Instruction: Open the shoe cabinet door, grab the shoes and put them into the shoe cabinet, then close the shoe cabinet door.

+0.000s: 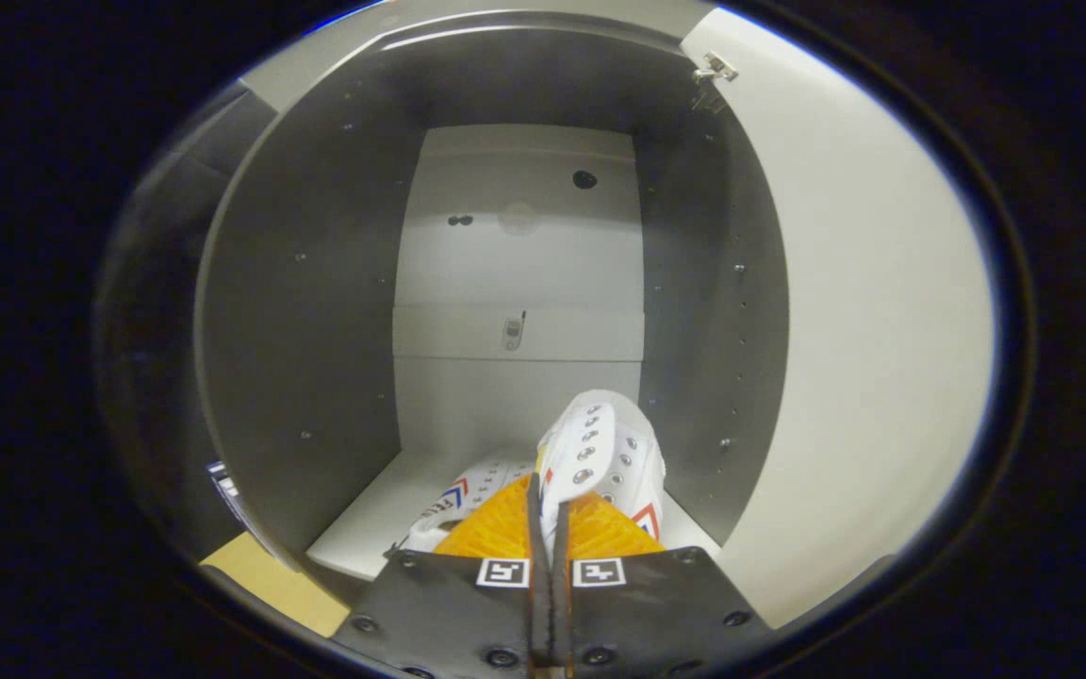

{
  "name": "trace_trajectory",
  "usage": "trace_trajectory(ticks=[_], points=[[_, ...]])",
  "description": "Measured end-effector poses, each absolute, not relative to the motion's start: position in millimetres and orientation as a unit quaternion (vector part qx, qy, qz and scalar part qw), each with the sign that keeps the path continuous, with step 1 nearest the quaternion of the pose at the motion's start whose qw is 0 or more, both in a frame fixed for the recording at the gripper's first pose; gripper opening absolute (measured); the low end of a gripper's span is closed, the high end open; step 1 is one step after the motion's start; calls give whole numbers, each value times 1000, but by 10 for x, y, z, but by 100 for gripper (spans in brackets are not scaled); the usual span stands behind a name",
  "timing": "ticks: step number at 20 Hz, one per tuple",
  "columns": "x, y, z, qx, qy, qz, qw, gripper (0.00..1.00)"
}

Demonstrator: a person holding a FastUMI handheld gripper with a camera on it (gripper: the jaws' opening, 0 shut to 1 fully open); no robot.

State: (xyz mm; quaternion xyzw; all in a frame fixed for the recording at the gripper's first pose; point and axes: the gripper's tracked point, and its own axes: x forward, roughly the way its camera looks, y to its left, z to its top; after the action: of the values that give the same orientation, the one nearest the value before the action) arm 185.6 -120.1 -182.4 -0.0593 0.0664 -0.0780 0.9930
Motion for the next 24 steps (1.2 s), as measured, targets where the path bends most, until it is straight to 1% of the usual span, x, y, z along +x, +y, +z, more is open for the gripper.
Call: trace_trajectory(ticks=[7, 11, 16, 19, 24], points=[[2437, -1371, -2005, -70, 87, -94, 989, 3], [2587, -1512, -2272, -75, 120, -107, 984, 3], [2683, -1618, -2427, -66, 145, -115, 981, 4], [2700, -1636, -2530, -65, 161, -112, 978, 19], [2654, -1591, -2553, -68, 164, -111, 978, 46]])
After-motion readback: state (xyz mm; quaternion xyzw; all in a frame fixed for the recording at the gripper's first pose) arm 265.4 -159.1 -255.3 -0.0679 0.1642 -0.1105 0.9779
